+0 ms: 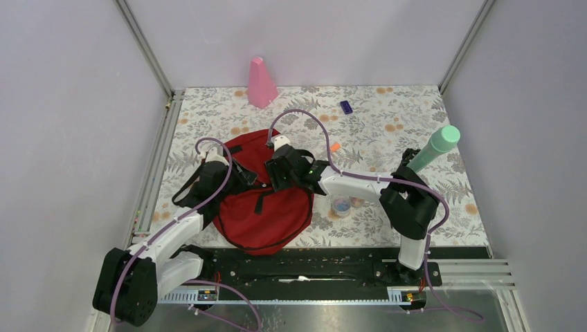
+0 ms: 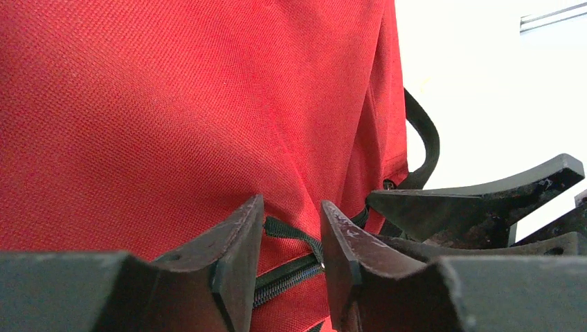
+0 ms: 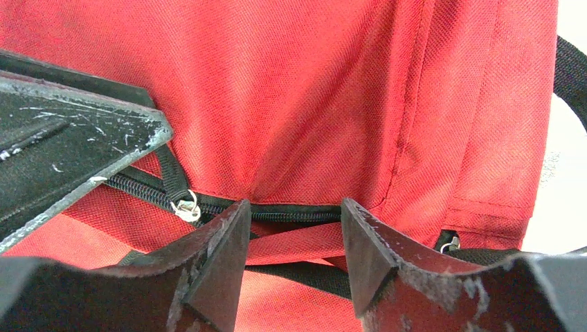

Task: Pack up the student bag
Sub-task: Unzip the student bag at the center of the board.

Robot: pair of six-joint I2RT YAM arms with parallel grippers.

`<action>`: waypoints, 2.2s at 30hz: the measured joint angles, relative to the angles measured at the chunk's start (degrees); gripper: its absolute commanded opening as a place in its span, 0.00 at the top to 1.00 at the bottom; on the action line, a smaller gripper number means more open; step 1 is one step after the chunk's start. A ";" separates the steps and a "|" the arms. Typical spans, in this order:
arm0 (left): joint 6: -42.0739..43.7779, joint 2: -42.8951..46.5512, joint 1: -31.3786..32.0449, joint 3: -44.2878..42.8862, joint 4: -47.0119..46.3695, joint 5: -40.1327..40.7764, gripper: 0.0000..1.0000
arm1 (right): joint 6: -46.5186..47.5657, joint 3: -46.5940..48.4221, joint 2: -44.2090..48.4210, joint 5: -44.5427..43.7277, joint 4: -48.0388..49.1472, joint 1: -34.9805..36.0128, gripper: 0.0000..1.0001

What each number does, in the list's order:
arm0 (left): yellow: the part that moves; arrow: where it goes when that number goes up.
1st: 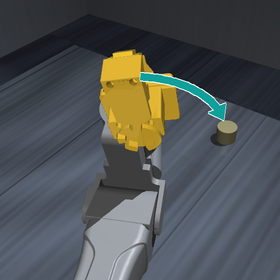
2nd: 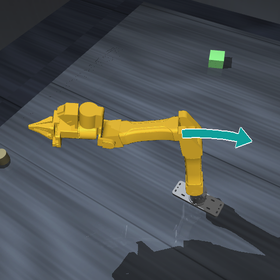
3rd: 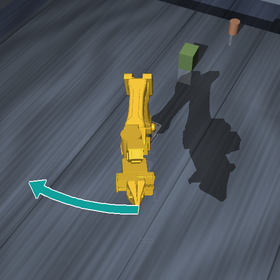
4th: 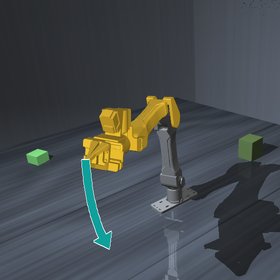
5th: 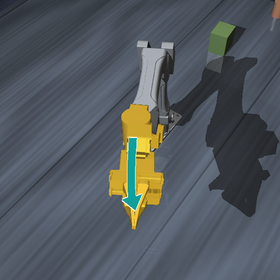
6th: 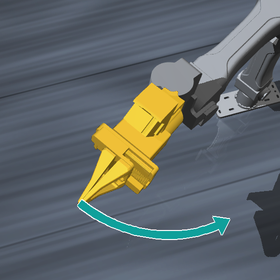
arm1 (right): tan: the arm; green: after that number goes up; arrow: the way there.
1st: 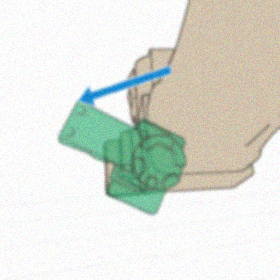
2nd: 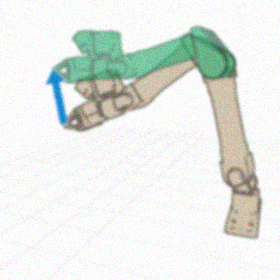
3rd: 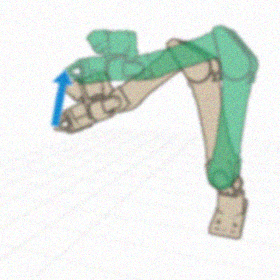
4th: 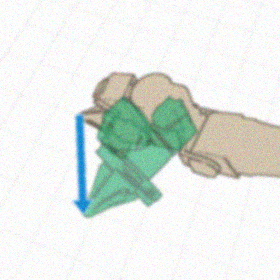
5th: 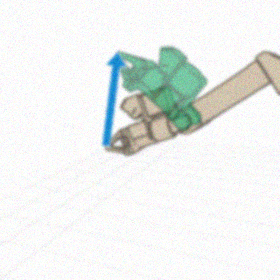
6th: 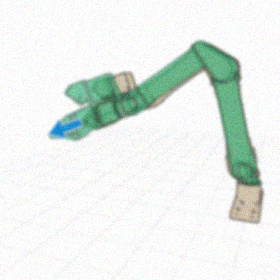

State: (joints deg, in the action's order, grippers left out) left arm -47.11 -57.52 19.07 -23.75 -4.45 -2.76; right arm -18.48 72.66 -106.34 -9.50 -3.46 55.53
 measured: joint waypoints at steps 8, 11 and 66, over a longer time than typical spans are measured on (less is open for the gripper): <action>-2.03 -1.18 0.42 0.11 -0.59 0.09 0.71 | 0.00 -0.02 0.00 -0.07 -0.02 0.42 0.44; -2.75 -1.16 0.72 0.98 -1.57 0.11 0.78 | 0.00 -0.02 0.00 -0.07 -0.02 0.52 0.44; -0.57 31.89 -11.41 3.82 30.93 19.47 1.00 | -0.02 -0.44 -0.44 -6.51 -0.04 2.19 0.47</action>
State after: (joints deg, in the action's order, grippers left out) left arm -47.68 -25.63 7.66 -19.92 26.48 16.71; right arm -18.50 72.23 -106.78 -16.01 -3.51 57.71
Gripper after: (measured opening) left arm 0.006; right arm 0.531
